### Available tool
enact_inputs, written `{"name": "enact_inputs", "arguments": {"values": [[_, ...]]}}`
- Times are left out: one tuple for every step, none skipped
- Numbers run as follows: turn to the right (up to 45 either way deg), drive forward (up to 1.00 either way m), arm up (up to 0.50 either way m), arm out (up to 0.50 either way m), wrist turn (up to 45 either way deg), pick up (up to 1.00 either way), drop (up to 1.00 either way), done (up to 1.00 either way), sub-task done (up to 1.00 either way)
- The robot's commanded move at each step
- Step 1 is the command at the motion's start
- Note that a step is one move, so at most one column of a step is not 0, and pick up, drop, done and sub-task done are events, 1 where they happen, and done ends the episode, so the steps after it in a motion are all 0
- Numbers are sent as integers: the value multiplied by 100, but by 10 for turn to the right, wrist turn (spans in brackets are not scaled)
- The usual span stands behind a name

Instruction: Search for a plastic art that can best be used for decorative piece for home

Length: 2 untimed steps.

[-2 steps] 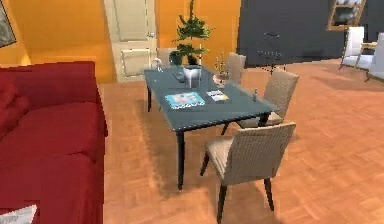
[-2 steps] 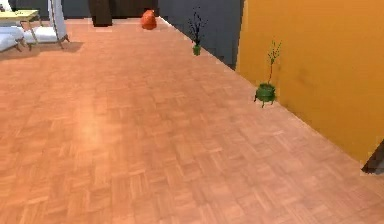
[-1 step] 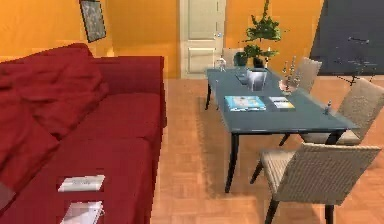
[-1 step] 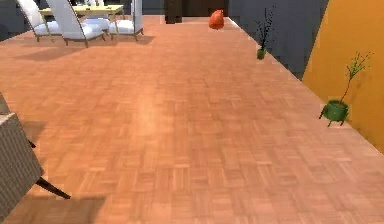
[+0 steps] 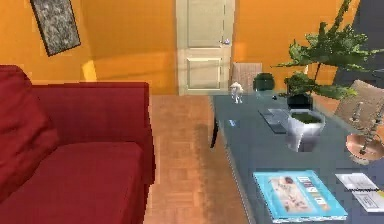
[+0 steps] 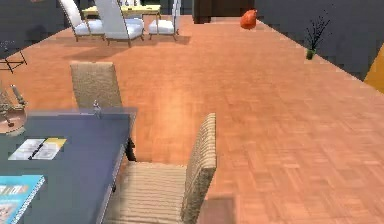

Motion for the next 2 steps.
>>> {"name": "enact_inputs", "arguments": {"values": [[0, 90, 0, 0, 0, 0, 0, 0, 0], [240, 0, 0, 0, 0, 0, 0, 0, 0]]}}
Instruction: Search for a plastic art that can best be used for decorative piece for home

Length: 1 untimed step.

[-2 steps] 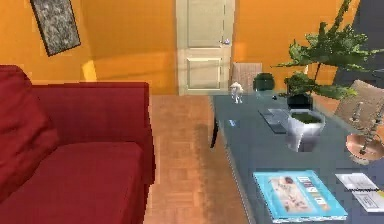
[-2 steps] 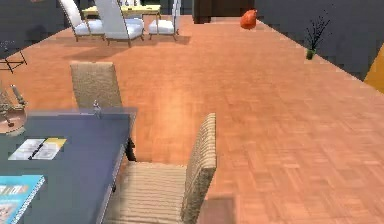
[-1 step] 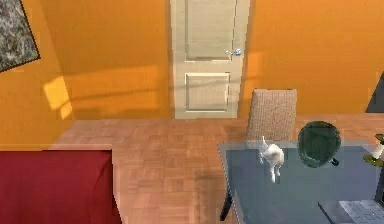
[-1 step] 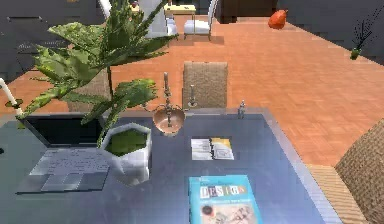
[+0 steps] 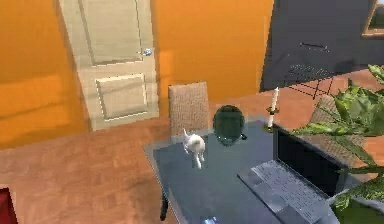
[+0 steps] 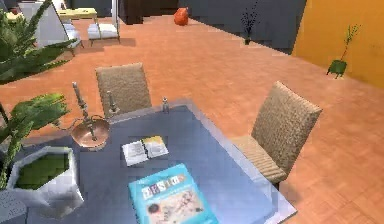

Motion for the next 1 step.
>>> {"name": "enact_inputs", "arguments": {"values": [[0, 0, 0, 0, 0, 0, 0, 100, 0]]}}
